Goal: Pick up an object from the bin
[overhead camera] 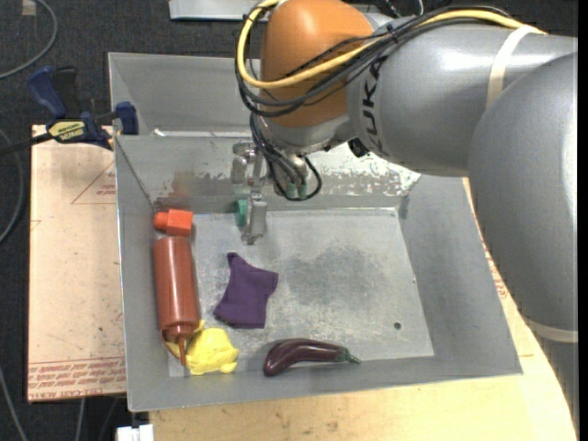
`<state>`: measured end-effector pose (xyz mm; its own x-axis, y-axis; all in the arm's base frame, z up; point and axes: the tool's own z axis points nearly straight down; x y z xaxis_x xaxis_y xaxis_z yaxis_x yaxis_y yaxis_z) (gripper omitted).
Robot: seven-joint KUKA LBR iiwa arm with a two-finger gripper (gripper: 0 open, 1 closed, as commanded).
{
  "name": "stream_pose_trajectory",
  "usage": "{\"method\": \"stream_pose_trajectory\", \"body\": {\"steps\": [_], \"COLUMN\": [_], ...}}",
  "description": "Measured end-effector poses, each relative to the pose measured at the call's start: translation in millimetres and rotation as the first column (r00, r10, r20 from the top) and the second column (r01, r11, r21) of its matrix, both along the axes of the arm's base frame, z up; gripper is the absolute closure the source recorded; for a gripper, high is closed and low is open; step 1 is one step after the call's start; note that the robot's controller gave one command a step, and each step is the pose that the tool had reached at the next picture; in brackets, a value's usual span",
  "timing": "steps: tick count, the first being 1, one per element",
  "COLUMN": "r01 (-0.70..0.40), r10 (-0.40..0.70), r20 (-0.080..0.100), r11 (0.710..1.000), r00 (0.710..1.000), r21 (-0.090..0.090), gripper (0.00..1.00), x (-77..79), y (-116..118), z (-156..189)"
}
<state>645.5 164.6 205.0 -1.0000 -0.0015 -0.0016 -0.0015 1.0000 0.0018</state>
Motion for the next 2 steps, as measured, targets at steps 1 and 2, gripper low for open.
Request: {"method": "stream_pose_trajectory", "body": {"steps": [1,2], "r01": [-0.072,-0.251], "r10": [0.072,0.251], "r20": [0.004,0.003], "r11": [0.997,0.968], "r00": [0.997,0.968], "r21": [0.000,0.001], "gripper": [0.00,0.00], "x": [-13.7,-36.5], "y": [-4.9,-33.7], "z": [-37.9,-94.7]}}
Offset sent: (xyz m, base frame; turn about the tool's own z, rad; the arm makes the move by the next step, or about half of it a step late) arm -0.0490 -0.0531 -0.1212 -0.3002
